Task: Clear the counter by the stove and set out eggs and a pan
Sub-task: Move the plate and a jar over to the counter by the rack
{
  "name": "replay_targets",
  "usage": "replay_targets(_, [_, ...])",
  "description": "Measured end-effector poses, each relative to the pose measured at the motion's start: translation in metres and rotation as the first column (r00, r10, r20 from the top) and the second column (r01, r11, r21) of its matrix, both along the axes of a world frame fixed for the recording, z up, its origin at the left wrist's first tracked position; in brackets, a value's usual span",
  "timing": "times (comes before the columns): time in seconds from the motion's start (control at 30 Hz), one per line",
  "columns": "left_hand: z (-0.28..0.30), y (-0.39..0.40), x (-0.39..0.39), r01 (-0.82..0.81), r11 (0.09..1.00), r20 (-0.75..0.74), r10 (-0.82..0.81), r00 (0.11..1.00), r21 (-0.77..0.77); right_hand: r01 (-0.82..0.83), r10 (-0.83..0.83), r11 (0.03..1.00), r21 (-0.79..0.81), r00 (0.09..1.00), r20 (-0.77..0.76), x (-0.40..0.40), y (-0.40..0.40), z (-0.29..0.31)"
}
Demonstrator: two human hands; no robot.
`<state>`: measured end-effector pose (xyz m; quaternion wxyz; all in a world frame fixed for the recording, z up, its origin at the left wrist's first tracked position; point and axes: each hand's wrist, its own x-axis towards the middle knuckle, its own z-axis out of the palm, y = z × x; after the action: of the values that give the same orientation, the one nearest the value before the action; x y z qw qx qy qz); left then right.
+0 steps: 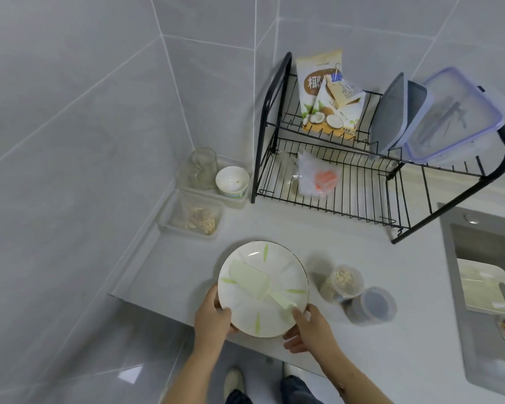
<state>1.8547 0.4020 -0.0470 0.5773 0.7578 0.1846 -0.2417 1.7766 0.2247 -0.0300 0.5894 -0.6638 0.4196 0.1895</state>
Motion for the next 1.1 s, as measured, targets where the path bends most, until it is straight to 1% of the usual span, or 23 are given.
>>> replay_targets(0.13, [-0.002, -0.004, 0.024, -0.063, 0.994, -0.019, 0.061, 0.998, -0.093, 0.035, -0.035, 0.999, -0.018, 0.999, 0.03, 0.025, 0.002, 0.005])
replay_targets(0.27, [-0.005, -0.009, 0.051, -0.064, 0.987, -0.031, 0.06, 0.998, -0.149, 0.079, -0.078, 0.997, -0.01, 0.994, 0.075, 0.049, -0.001, 0.002])
replay_targets(0.4, [-0.007, -0.017, 0.071, -0.027, 0.984, -0.028, 0.023, 0.999, -0.178, 0.136, -0.135, 0.991, -0.002, 0.982, 0.128, 0.07, -0.007, 0.003])
replay_targets(0.5, [-0.01, -0.024, 0.082, -0.028, 0.981, -0.055, 0.018, 0.998, -0.194, 0.18, -0.178, 0.984, -0.005, 0.976, 0.126, 0.085, -0.017, -0.003])
replay_targets(0.63, [-0.011, -0.031, 0.093, -0.05, 0.977, -0.036, 0.044, 0.998, -0.207, 0.161, -0.158, 0.987, -0.015, 0.98, 0.121, 0.101, -0.026, -0.011])
replay_targets(0.8, [-0.012, -0.035, 0.1, -0.089, 0.974, -0.012, 0.088, 0.996, -0.208, 0.181, -0.187, 0.982, 0.06, 0.974, 0.126, 0.112, -0.029, -0.012])
replay_targets(0.9, [-0.003, -0.035, 0.09, -0.114, 0.96, -0.005, 0.117, 0.993, -0.254, 0.21, -0.226, 0.97, 0.125, 0.967, 0.122, 0.108, -0.029, -0.007])
replay_targets(0.93, [0.002, -0.033, 0.083, -0.112, 0.961, 0.022, 0.121, 0.992, -0.252, 0.193, -0.205, 0.975, 0.106, 0.971, 0.12, 0.103, -0.029, -0.003])
replay_targets(1.0, [0.015, -0.032, 0.064, -0.098, 0.982, 0.148, 0.122, 0.981, -0.164, 0.121, -0.117, 0.993, -0.01, 0.979, 0.164, 0.087, -0.034, 0.004])
replay_targets(1.03, [0.022, -0.033, 0.054, -0.096, 0.988, 0.217, 0.121, 0.969, -0.124, 0.066, -0.04, 0.991, -0.12, 0.978, 0.206, 0.078, -0.038, 0.01])
replay_targets(1.07, [0.029, -0.038, 0.044, -0.089, 0.99, 0.266, 0.115, 0.957, -0.107, 0.015, 0.044, 0.972, -0.235, 0.969, 0.244, 0.066, -0.043, 0.018])
replay_targets(1.1, [0.036, -0.043, 0.036, -0.062, 0.992, 0.293, 0.092, 0.952, -0.112, -0.015, 0.11, 0.948, -0.318, 0.953, 0.283, 0.056, -0.047, 0.025])
